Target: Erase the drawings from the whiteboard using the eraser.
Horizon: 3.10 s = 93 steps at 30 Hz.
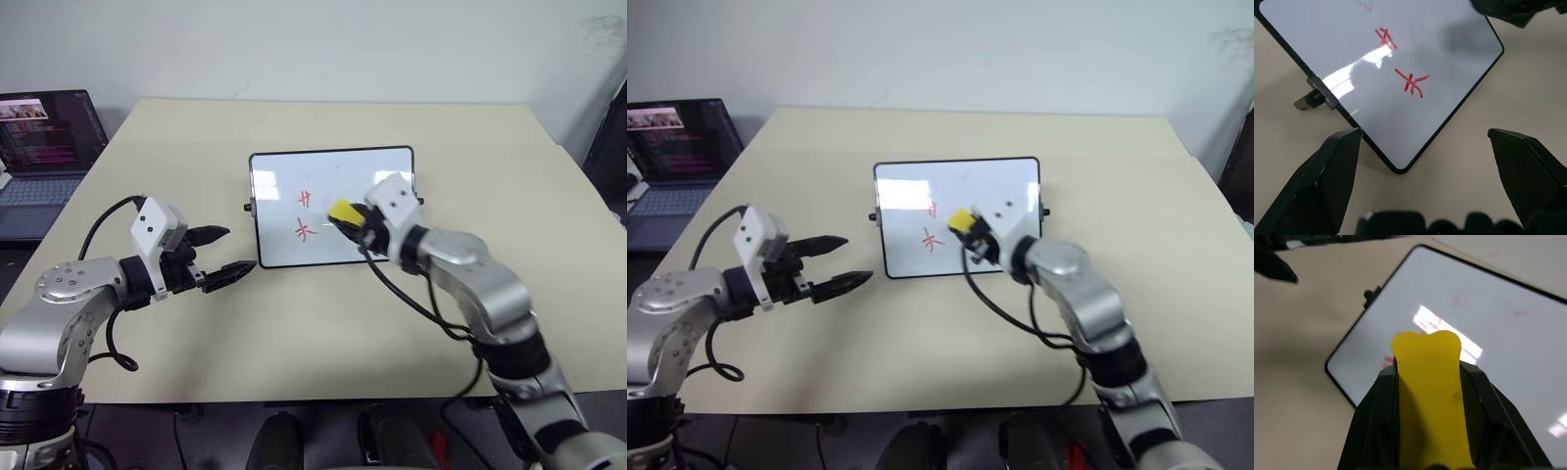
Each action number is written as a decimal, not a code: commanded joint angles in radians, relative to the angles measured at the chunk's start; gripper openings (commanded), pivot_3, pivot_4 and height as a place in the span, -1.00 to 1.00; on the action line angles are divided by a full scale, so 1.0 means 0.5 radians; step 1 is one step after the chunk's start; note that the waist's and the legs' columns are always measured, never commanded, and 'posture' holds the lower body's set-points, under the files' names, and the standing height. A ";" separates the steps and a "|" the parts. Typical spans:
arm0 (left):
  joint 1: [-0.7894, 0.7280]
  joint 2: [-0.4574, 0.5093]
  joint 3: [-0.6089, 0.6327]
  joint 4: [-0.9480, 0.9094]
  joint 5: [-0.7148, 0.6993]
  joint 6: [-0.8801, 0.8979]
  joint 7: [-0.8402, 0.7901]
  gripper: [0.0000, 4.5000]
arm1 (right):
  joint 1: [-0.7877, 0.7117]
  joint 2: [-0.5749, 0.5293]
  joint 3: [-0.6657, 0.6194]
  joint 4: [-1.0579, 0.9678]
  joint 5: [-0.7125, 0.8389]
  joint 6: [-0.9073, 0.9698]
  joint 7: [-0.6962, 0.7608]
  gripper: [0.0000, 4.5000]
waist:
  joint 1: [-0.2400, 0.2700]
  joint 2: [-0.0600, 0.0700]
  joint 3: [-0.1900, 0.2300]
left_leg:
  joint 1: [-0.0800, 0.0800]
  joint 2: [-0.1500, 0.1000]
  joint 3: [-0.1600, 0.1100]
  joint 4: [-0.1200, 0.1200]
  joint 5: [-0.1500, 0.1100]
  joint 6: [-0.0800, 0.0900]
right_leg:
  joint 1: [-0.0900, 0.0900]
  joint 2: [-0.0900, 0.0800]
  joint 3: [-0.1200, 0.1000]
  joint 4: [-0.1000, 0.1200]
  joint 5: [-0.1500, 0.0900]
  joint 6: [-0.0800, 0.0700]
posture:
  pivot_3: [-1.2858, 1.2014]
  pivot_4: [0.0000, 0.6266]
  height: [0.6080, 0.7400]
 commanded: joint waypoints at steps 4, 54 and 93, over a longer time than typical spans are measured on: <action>-0.006 0.029 0.048 -0.062 -0.030 0.008 -0.003 1.00 | -0.407 0.115 0.054 0.586 -0.155 -0.343 0.006 -0.43 | 0.012 0.000 0.000 | -0.002 -0.003 0.001 0.000 0.000 0.000 | 0.000 -0.004 -0.001 -0.001 0.000 0.000 | 0.03 -0.52 1.00; 0.063 -0.020 0.031 -0.134 -0.030 -0.037 0.006 1.00 | -0.745 0.135 0.275 1.808 -0.755 -1.101 0.393 -0.43 | 0.006 -0.001 0.000 | 0.003 -0.003 0.000 0.002 0.000 0.000 | 0.004 -0.007 -0.002 0.003 0.001 -0.002 | 0.03 -0.52 1.00; 0.059 -0.009 0.010 -0.113 -0.014 -0.042 -0.045 1.00 | -0.813 0.050 0.363 1.928 -1.098 -1.420 0.158 -0.43 | 0.007 -0.001 0.000 | 0.008 -0.003 -0.001 0.005 0.003 0.002 | 0.009 -0.006 -0.002 0.003 0.004 -0.003 | 0.03 -0.52 1.00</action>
